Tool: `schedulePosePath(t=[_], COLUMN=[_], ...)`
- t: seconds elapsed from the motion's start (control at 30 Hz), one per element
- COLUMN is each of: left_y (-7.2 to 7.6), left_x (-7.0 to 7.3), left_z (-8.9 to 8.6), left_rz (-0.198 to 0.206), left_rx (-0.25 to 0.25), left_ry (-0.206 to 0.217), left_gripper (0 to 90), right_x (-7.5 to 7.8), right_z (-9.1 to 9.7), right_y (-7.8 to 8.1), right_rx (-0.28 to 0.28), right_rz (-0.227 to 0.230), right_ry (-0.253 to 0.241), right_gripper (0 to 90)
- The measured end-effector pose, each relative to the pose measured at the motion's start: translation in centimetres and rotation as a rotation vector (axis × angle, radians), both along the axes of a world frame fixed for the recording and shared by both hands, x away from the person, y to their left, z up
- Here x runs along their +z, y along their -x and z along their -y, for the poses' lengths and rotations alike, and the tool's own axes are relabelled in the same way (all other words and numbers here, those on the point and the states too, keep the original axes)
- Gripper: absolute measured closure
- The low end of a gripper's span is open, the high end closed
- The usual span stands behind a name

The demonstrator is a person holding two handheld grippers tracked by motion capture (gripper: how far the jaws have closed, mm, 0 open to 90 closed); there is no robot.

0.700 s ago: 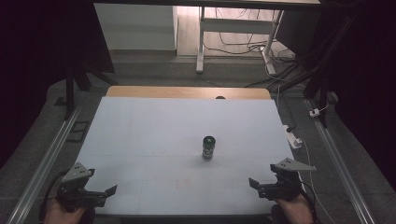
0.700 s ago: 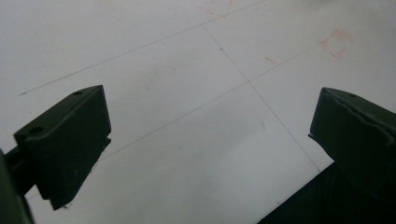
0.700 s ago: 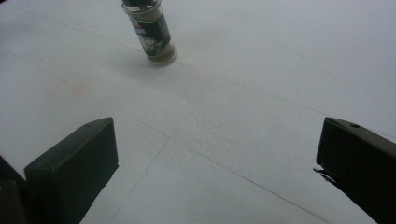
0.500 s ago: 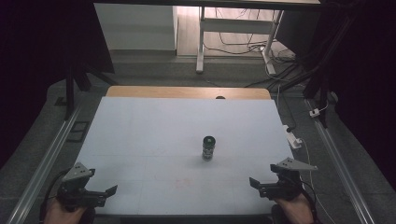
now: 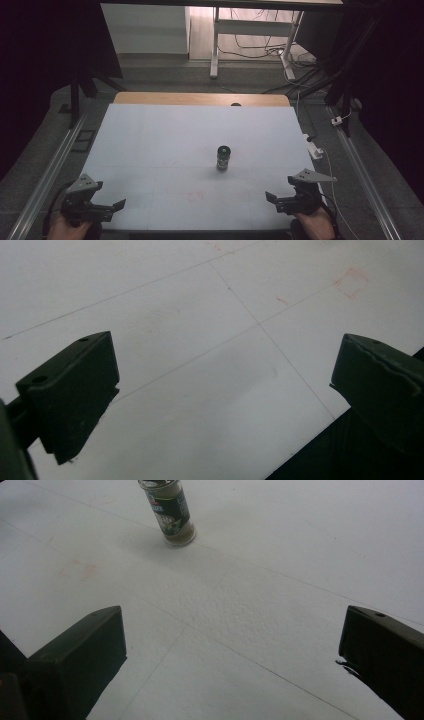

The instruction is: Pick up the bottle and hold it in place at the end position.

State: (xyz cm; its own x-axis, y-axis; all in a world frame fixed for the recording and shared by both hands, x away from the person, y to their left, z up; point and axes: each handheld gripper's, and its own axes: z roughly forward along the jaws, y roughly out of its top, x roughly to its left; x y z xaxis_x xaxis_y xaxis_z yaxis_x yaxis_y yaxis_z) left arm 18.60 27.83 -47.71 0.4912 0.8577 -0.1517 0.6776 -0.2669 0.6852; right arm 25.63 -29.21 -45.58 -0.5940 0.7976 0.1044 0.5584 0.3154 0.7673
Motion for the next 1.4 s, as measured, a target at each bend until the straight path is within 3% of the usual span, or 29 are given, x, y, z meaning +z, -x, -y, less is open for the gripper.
schedulePosePath(t=[0.33, 0.5, 0.87, 1.4], left_y=[0.0, 0.0, 0.0, 0.1], left_x=[0.0, 0.0, 0.0, 0.1], left_z=[-0.1, -0.1, -0.2, 0.0], left_rz=[0.002, 0.002, 0.000, 0.011], left_rx=[0.000, 0.001, 0.005, 0.001], left_ry=[0.010, 0.010, 0.016, 0.002], left_gripper=[0.2, 0.4, 0.5, 0.4], right_x=[0.3, 0.2, 0.3, -0.1], right_z=[-0.1, -0.5, -1.9, -4.1], right_y=[-0.2, -0.3, -0.6, -2.0], right_rx=[0.059, 0.087, 0.138, 0.198], right_rz=[0.012, 0.013, 0.057, 0.034], right_ry=[-0.026, -0.010, -0.013, -0.016], right_gripper=[0.0, 0.0, 0.0, 0.0])
